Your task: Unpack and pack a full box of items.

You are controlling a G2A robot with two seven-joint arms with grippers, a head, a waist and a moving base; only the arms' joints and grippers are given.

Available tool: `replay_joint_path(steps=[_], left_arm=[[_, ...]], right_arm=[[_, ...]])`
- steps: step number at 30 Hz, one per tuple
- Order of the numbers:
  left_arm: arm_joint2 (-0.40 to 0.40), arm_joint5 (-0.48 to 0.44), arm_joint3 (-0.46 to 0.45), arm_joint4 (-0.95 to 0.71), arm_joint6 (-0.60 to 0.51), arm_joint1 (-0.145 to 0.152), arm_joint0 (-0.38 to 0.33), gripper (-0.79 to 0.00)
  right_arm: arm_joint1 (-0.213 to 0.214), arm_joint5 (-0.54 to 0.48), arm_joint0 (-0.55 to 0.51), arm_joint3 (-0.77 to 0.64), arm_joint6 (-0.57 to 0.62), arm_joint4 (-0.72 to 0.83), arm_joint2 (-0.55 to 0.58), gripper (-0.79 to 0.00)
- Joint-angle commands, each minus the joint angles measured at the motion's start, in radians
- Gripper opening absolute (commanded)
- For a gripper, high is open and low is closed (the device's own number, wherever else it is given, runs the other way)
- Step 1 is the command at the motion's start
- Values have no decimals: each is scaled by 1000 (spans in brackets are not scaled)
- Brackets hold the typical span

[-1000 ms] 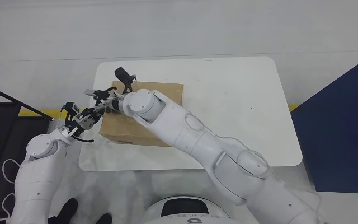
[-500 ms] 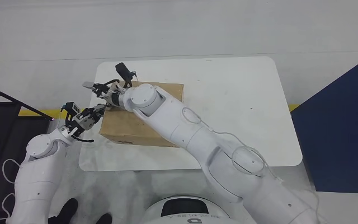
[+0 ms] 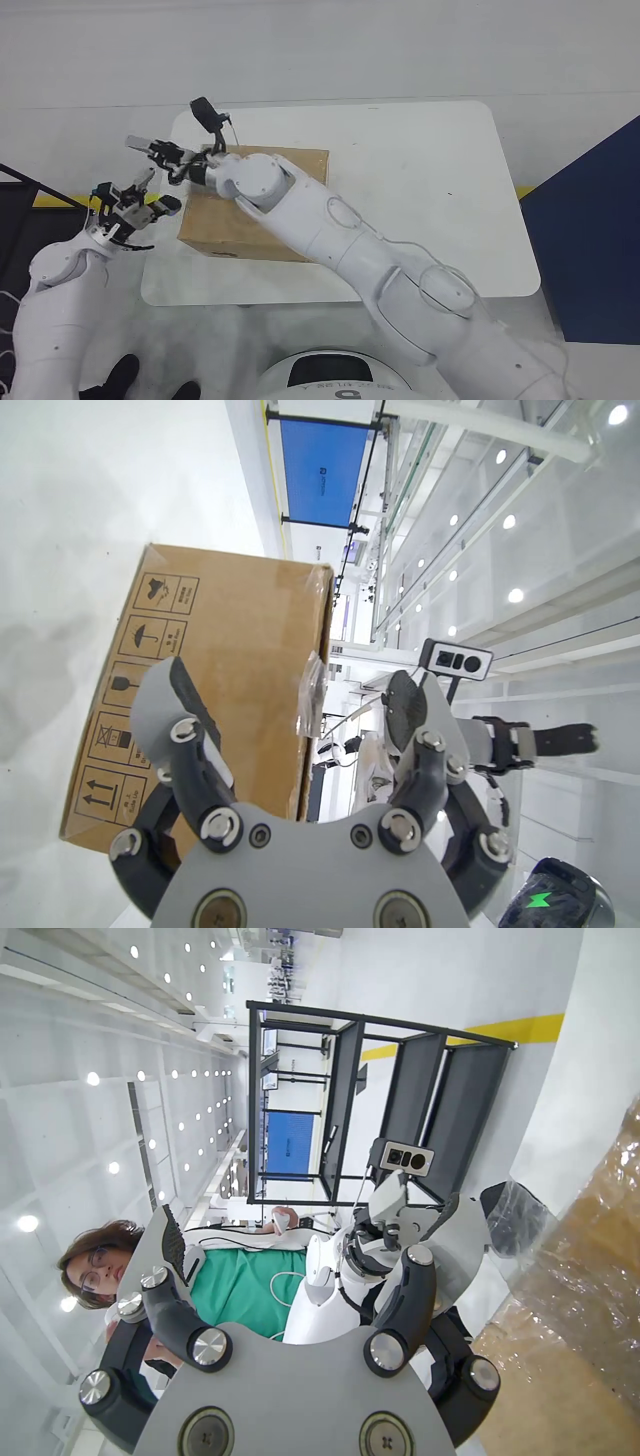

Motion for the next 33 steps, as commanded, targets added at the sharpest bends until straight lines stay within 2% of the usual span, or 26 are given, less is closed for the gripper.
replay_joint_path(steps=[1, 4, 7, 13, 17, 21, 24, 30, 33], left_arm=[[-33, -9, 14, -23, -6, 5, -2, 0], [-79, -15, 17, -50, -18, 13, 1, 0], [-115, -9, 10, -55, -21, 20, 4, 0], [-123, -4, 6, -52, -23, 23, 4, 0], [-123, -4, 6, -52, -23, 23, 4, 0], [-123, -4, 6, -52, -23, 23, 4, 0], [-123, -4, 6, -52, -23, 23, 4, 0], [-123, -4, 6, -52, -23, 23, 4, 0], [-123, -4, 6, -52, -23, 23, 4, 0]], right_arm=[[21, -9, -26, -55, -28, -44, 22, 0], [66, 7, -90, -171, -82, -128, 75, 0], [127, 65, -199, -363, -125, -230, 171, 0], [245, 230, -572, -914, -57, -443, 410, 0], [285, 227, -779, -1153, -27, -472, 547, 0], [304, 174, -924, -1255, -65, -441, 657, 0], [314, 124, -999, -1269, -90, -397, 728, 0], [331, 32, -1072, -1220, -61, -313, 809, 0], [332, 27, -1075, -1217, -58, -310, 811, -1]])
